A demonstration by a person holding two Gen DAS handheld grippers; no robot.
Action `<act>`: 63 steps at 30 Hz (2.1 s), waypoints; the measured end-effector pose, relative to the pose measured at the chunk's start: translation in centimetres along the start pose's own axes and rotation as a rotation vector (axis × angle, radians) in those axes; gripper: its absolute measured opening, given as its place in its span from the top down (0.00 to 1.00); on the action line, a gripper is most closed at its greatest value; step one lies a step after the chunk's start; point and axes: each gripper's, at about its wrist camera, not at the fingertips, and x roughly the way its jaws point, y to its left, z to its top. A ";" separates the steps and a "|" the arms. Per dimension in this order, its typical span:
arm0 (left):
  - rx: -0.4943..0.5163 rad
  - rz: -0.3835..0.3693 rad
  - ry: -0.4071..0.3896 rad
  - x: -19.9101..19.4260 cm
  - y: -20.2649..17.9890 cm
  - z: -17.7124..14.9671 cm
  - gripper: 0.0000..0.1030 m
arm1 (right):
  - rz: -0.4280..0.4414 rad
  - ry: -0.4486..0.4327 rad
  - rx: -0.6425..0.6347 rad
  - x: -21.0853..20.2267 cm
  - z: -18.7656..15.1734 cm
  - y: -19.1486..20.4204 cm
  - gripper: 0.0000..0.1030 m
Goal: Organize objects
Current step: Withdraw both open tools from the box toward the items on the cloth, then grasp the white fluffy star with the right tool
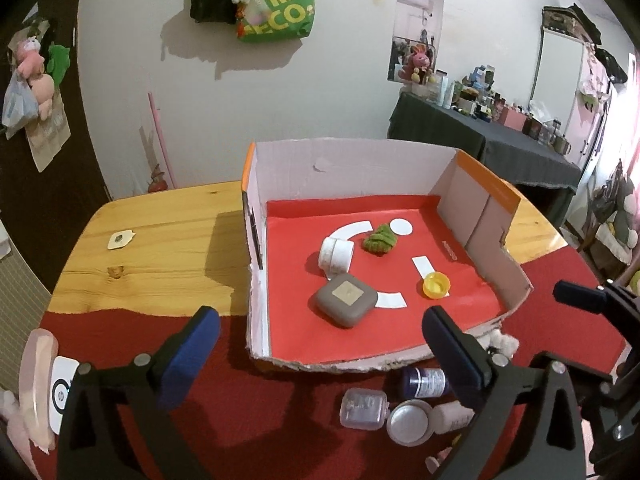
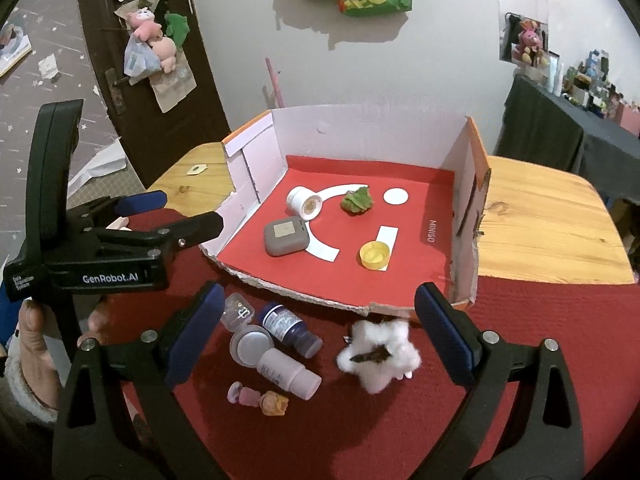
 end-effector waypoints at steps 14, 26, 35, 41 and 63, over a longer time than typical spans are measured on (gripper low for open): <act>-0.014 -0.016 0.036 -0.2 0.1 -2.2 0.00 | -0.018 0.003 -0.010 -0.9 -1.4 0.7 0.06; -0.007 -0.021 0.067 0.5 0.0 -3.3 0.00 | -0.051 0.027 -0.013 -0.1 -2.6 0.4 0.06; 0.013 -0.031 0.084 1.2 -0.6 -4.1 0.00 | -0.068 0.047 0.000 0.5 -3.2 -0.3 0.26; 0.028 -0.026 0.089 1.6 -0.6 -4.6 0.04 | -0.091 0.077 0.012 1.4 -4.0 -1.2 0.34; 0.018 -0.030 0.159 3.5 0.2 -6.5 0.08 | -0.131 0.161 0.040 4.6 -5.8 -3.5 0.35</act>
